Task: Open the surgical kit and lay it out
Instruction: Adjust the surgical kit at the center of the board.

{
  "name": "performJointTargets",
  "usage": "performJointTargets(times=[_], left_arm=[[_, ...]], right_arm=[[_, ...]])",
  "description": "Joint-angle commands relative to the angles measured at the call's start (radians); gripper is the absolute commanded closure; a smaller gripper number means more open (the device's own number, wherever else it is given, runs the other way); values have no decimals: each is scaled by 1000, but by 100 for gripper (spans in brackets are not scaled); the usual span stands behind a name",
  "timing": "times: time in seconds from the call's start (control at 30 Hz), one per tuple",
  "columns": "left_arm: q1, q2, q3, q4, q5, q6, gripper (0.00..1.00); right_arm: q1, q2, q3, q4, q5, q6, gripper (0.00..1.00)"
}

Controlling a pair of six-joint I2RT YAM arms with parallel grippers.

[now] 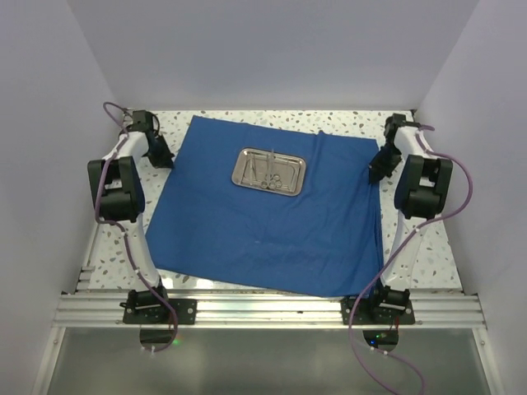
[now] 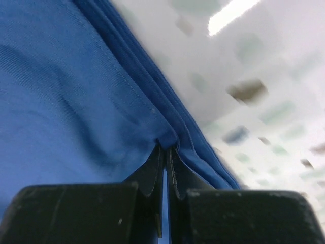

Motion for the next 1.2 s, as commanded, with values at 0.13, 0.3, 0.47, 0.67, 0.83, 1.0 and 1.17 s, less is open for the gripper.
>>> performJointTargets(times=[0.13,0.3,0.47,0.67,0.83,1.0,1.17], left_arm=[[151,3,152,-25,-108,-63,100],[177,-29,117,-28,-130,-49,100],[175,-46,55,-5,-84,-38,100],[165,-102,21,-5,-93,-70,15],[105,-205,52,42,-120,-78,0],[19,-279,78,77,-98,-132,0],[16,-267,23,231,97,-230,0]], right_arm=[[35,291,413,91,-147,67,100],[32,333,492,19,-68,81,100],[9,250,311,105,-30,76,99],[9,213,317,113,-70,-28,28],[9,21,210,131,-29,-49,22],[25,-190,21,174,-43,-11,21],[80,-337,-89,148,-61,-5,21]])
